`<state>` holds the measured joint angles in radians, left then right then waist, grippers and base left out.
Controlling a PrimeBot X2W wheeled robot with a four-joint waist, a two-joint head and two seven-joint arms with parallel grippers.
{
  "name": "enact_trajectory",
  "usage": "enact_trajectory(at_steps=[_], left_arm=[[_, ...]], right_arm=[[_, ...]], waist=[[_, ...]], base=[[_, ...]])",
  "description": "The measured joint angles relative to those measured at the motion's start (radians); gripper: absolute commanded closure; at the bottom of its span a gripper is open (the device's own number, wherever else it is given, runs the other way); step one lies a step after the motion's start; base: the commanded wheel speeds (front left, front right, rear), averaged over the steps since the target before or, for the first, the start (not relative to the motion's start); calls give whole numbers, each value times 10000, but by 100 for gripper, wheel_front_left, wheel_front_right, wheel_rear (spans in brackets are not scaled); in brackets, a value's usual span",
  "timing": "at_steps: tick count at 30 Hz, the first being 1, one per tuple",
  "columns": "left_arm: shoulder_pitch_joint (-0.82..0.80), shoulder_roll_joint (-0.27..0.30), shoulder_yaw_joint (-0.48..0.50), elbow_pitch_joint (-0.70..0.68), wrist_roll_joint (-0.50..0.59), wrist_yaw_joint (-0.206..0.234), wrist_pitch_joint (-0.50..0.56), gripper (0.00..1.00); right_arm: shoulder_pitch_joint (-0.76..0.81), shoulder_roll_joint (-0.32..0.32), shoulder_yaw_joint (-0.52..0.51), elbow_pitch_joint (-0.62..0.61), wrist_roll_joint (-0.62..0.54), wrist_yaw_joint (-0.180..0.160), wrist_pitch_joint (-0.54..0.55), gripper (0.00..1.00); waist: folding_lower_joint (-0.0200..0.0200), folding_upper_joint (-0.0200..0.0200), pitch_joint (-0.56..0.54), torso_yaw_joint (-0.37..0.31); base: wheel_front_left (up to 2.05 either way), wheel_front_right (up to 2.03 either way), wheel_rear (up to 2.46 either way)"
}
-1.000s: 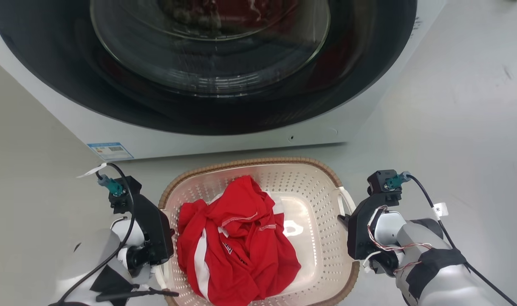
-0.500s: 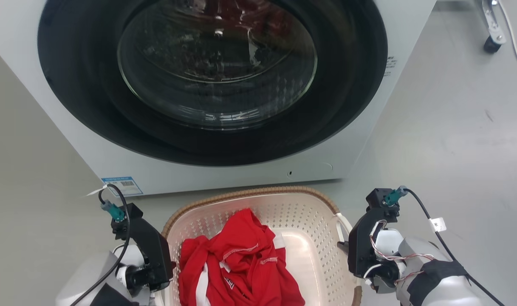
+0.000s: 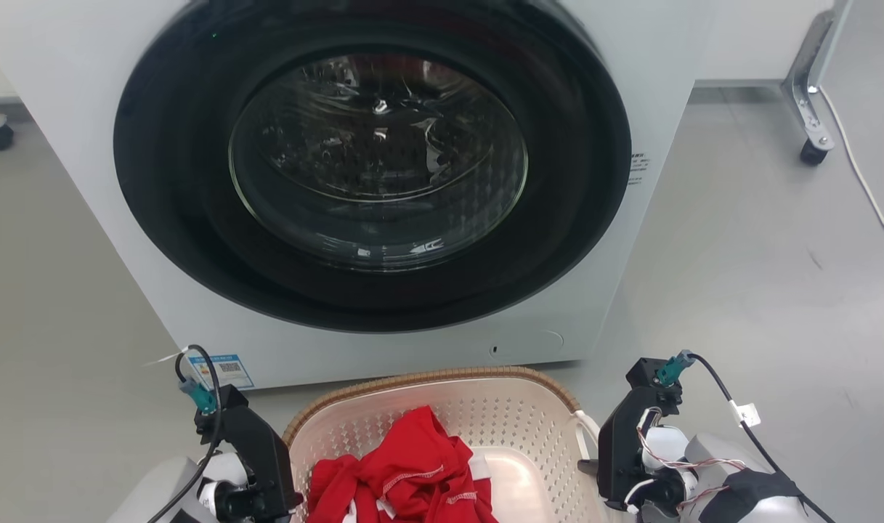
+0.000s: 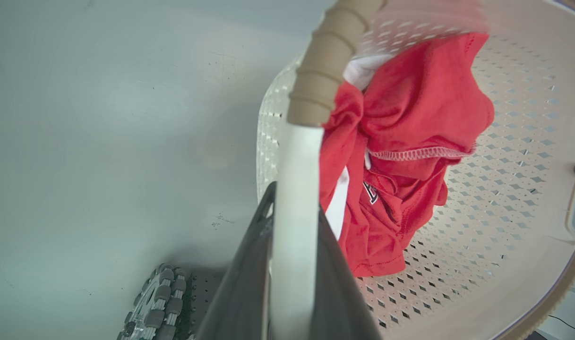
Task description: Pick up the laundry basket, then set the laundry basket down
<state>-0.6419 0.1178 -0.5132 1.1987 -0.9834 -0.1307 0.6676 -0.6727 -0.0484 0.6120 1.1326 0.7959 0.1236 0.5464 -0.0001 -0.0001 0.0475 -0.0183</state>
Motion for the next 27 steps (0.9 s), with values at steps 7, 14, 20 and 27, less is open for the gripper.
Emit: enact_trajectory(at_steps=[7, 14, 20, 27], left_arm=[[214, 23, -50, 17, -33, 2, 146, 100], [300, 50, -86, 13, -102, 2, 186, 100], [305, 61, -98, 8, -165, 2, 257, 100], [309, 84, -128, -10, -190, 2, 261, 100]], right_arm=[[130, -4, 107, -2, 274, 0, 345, 100], [221, -10, 161, -13, 428, -2, 491, 100], [221, -38, 217, -35, 539, -2, 562, 100], [221, -52, 274, -46, 765, -2, 614, 100]], waist=[[0, 0, -441, -41], [1, 0, -544, -88], [2, 0, -583, -97], [1, 1, -614, -98]], base=[[0, 0, 0], [0, 0, 0], [0, 0, 0], [0, 0, 0]])
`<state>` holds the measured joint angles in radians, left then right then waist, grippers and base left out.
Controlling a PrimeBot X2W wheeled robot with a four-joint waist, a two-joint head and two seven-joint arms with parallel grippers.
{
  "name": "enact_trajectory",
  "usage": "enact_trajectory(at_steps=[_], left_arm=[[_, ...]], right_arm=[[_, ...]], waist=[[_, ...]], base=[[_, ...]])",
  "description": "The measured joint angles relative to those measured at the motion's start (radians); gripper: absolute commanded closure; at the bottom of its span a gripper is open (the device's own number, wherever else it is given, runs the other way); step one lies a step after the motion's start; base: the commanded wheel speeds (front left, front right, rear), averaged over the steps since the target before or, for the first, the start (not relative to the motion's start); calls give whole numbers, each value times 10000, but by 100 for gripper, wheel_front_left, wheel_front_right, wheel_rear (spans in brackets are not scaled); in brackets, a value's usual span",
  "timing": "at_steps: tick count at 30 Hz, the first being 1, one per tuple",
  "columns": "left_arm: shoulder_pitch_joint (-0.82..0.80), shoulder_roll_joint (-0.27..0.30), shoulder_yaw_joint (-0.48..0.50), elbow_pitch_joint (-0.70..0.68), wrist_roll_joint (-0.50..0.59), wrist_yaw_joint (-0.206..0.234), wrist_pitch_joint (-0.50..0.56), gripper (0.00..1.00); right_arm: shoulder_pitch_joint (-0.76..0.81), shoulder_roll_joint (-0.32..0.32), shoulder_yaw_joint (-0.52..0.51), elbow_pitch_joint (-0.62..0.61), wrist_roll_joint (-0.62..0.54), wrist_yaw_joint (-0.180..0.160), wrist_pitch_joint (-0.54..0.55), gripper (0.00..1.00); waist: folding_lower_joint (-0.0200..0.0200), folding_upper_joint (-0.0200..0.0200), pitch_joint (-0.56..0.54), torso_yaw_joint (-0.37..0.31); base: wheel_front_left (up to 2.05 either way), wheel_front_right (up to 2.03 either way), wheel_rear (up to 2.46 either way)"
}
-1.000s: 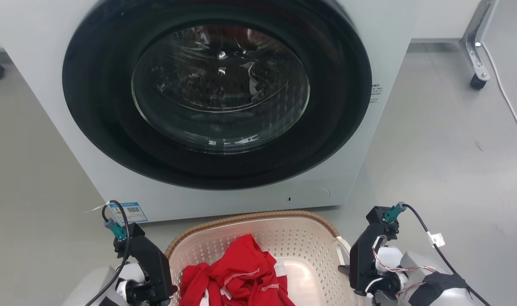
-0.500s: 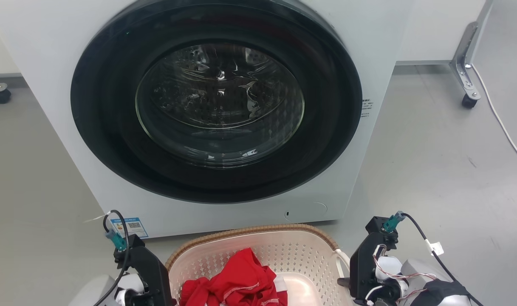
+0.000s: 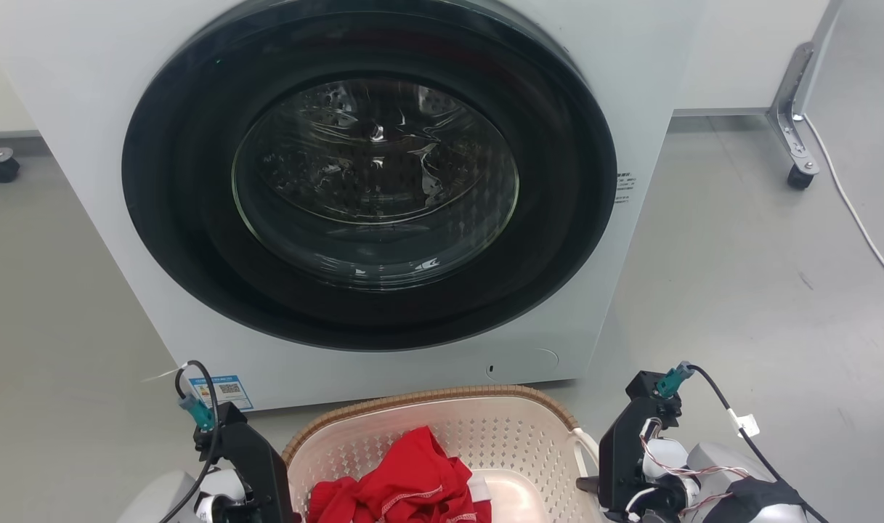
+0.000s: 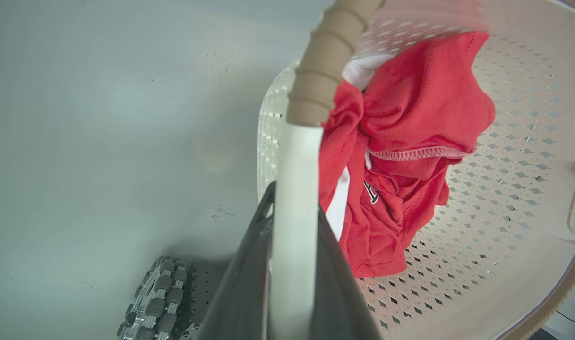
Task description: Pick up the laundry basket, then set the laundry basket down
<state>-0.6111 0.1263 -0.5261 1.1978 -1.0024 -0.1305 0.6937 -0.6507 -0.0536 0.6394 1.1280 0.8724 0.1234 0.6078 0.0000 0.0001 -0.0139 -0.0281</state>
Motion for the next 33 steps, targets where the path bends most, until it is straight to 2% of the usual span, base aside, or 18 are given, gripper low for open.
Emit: enact_trajectory(at_steps=[33], left_arm=[[74, 163, -140, -263, -102, 0, -255, 100]], right_arm=[[60, -127, 391, -347, 428, -2, -23, 100]], waist=[[0, 0, 319, -82]], base=[[0, 0, 0]])
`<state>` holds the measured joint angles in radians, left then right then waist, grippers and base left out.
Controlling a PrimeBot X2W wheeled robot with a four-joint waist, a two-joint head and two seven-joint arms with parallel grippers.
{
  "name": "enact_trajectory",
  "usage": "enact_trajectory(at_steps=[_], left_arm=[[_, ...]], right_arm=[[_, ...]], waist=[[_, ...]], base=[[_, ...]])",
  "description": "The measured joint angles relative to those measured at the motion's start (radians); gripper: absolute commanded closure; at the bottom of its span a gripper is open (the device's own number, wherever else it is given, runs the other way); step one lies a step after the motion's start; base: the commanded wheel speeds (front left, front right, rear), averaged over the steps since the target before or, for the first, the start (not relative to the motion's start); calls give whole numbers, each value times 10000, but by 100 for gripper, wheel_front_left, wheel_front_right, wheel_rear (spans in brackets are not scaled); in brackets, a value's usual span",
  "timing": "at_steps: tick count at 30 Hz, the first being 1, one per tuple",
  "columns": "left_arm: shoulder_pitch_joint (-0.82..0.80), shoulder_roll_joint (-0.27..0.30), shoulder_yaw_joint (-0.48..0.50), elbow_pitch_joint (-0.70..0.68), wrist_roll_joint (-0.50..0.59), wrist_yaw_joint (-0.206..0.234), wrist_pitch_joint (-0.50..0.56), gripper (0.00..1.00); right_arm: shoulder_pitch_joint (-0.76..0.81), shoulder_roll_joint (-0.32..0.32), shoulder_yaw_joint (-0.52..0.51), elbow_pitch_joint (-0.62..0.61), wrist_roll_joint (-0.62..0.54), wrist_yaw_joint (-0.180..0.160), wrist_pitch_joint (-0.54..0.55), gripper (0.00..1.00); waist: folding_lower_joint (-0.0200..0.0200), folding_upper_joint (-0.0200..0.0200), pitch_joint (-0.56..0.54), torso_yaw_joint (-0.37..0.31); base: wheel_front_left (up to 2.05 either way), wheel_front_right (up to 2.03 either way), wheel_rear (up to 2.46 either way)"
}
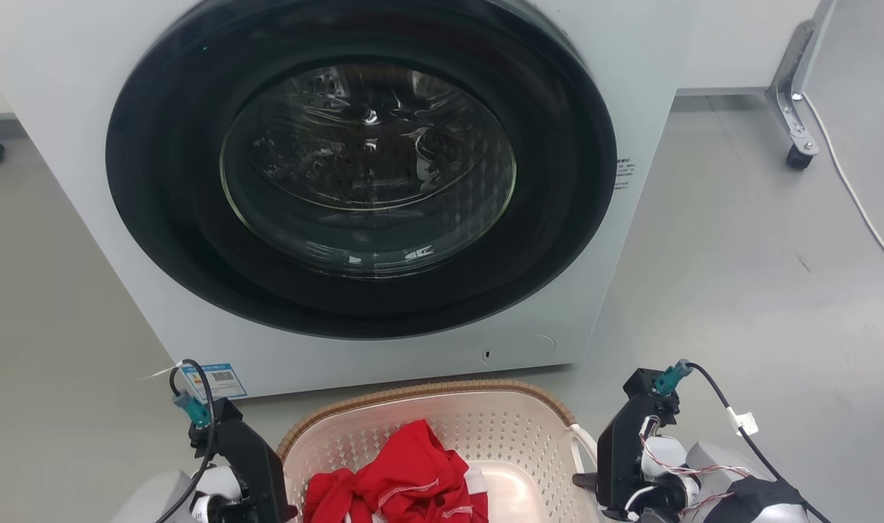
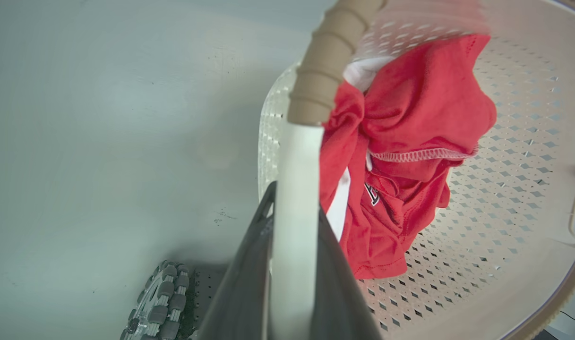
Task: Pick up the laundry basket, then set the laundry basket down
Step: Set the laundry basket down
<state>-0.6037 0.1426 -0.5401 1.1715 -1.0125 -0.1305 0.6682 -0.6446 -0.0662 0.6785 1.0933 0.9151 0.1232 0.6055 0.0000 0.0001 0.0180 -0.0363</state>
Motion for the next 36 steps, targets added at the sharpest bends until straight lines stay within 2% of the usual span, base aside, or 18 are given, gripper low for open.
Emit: enact_trajectory(at_steps=[13, 27, 36], left_arm=[[-40, 134, -201, -468, 105, 0, -905, 100], [-236, 290, -435, -884, 397, 0, -2303, 100], [-771, 295, -451, -934, 872, -2, -3561, 100]], right_arm=[[-107, -213, 253, -525, -107, -2, -780, 100], [-453, -276, 497, -832, -464, -4, -2130, 100], [-892, -286, 506, -895, -573, -4, -3122, 100]], waist=[[0, 0, 1018, -39], [2, 1, 2925, -13], [2, 1, 4401, 3]], base=[[0, 0, 0], [0, 0, 0], [0, 0, 0]])
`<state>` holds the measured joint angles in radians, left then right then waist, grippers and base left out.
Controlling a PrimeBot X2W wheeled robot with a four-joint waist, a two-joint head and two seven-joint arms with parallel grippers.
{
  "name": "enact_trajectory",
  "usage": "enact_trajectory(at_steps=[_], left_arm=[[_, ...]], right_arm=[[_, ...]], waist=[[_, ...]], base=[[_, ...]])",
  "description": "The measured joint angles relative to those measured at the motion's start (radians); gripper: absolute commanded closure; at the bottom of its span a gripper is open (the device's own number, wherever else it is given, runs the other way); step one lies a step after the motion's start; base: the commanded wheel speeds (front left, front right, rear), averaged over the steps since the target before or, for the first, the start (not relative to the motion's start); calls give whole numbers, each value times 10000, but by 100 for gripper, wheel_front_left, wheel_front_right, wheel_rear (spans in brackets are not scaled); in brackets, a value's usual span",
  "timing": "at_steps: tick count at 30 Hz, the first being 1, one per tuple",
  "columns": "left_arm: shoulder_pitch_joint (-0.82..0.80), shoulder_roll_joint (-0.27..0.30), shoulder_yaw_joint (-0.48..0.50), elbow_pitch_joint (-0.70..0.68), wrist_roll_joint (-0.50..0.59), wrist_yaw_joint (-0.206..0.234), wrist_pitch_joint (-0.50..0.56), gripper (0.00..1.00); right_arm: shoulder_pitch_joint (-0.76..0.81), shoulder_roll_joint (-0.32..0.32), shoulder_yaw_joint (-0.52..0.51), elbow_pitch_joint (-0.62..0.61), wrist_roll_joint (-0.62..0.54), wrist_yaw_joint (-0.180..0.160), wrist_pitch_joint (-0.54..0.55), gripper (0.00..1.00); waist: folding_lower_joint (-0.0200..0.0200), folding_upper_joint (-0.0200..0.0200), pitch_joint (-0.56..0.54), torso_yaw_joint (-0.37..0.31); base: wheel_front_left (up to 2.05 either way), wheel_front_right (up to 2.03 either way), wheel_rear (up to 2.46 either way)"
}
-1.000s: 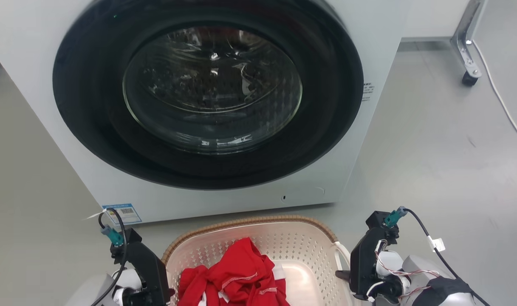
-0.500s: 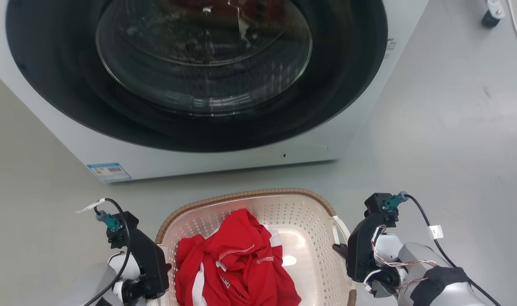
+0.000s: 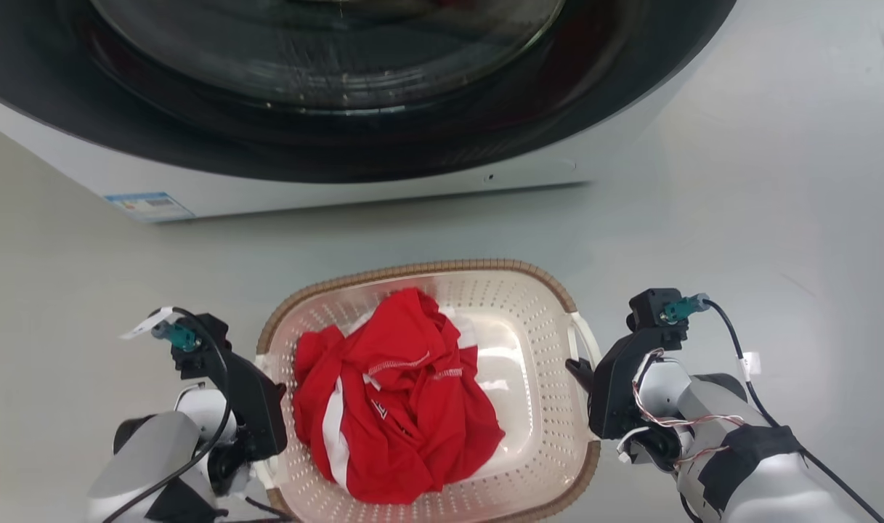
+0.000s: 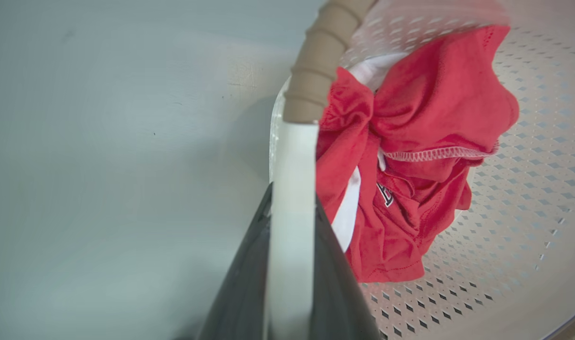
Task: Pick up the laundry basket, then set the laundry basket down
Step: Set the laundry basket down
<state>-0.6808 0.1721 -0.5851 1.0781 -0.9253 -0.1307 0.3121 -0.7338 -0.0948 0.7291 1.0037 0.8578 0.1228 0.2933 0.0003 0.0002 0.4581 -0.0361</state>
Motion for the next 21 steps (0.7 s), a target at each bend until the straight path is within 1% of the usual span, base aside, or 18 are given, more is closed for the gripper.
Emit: enact_trajectory(at_steps=[13, 21], left_arm=[[-954, -58, 42, -44, 222, 0, -1421, 100], [-1178, -125, 36, 90, 487, -6, -2255, 100]], right_arm=[[-840, -190, 132, -130, -522, 0, -1304, 100], [-1053, -161, 213, 104, -698, 4, -2000, 100]], waist=[[0, 1, 1886, 94], [-1, 0, 2609, 217]], base=[[0, 0, 0], [0, 0, 0]])
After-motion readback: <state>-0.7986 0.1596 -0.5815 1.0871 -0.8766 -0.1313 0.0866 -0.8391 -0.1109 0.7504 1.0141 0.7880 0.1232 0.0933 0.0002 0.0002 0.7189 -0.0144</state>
